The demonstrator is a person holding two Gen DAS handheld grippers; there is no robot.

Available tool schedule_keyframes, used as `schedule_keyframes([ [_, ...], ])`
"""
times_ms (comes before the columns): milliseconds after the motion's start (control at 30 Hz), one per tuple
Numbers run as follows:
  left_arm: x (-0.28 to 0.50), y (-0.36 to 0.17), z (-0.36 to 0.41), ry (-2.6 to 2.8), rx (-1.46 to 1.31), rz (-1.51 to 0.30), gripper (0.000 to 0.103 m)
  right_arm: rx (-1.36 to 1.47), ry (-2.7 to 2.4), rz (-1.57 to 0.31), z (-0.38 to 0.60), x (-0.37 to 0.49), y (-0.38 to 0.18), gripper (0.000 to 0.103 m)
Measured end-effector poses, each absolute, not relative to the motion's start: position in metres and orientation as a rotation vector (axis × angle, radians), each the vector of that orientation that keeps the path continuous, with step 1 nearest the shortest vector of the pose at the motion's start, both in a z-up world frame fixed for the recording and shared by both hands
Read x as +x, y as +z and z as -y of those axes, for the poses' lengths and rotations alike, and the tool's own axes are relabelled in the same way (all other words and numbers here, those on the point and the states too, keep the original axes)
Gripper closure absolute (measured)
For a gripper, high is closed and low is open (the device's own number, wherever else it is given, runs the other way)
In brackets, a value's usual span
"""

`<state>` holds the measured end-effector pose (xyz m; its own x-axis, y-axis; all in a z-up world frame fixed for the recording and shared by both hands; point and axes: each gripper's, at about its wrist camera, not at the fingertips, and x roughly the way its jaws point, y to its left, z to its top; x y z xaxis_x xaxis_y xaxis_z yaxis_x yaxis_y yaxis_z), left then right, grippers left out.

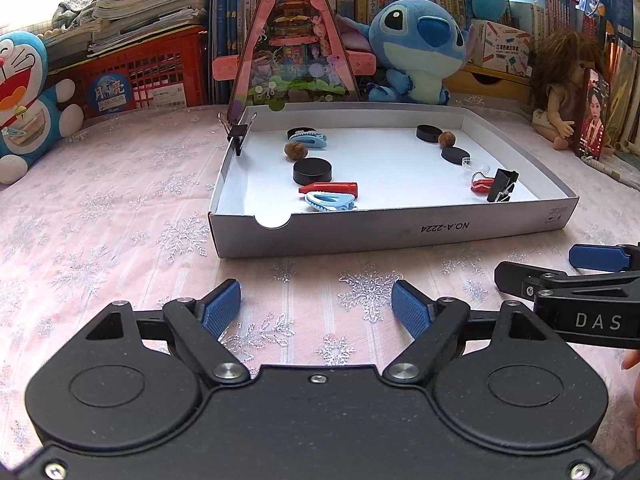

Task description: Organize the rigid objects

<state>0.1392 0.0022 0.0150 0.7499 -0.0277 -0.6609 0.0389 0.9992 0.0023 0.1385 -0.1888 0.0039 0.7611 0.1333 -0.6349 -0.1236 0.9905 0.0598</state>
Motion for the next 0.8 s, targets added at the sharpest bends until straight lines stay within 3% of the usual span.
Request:
schedule_keyframes([
  [800, 0.1406, 0.0131, -0.0049, -0.029, 0.024, -0.71, 0.018, -0.005, 0.118, -0.694, 0.19, 0.1419, 0.0013, 0.006],
])
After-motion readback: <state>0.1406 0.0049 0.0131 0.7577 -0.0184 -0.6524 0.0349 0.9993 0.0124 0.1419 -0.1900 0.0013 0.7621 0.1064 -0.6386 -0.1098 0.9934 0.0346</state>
